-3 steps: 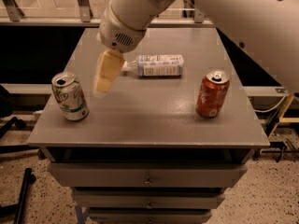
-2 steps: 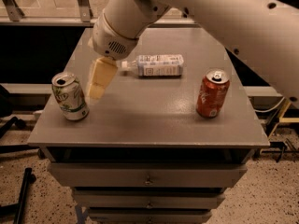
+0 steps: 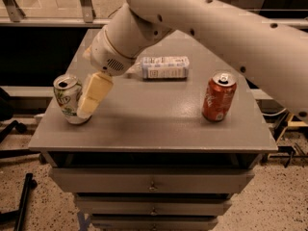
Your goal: Knock 7up can over
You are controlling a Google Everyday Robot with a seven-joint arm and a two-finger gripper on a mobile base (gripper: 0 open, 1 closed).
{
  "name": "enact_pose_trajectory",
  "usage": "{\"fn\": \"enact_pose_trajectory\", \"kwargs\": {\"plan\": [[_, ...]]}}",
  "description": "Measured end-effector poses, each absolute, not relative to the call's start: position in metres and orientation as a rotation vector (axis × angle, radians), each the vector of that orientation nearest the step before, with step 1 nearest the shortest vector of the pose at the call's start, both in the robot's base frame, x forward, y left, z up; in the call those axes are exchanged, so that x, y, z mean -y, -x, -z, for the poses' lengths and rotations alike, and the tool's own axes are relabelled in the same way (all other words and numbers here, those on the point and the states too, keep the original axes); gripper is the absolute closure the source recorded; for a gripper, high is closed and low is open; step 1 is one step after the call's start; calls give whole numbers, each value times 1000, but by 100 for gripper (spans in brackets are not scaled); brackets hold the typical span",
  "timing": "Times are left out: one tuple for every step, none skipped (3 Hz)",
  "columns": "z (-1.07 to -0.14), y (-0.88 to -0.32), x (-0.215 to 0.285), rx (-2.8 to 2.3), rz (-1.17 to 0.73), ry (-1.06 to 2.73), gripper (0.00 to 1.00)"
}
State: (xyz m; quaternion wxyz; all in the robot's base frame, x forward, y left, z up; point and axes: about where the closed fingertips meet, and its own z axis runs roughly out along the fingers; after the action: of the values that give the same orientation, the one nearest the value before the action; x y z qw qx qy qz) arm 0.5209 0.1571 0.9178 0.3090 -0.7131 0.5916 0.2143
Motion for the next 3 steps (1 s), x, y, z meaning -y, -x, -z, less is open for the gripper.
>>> {"fn": "enact_pose_trajectory", "kwargs": {"plan": [[-914, -521, -165, -1548, -617, 1832, 0], [-915, -525, -172, -1534, -657, 1791, 0], [-911, -530, -179, -1535, -708, 1755, 0]]}}
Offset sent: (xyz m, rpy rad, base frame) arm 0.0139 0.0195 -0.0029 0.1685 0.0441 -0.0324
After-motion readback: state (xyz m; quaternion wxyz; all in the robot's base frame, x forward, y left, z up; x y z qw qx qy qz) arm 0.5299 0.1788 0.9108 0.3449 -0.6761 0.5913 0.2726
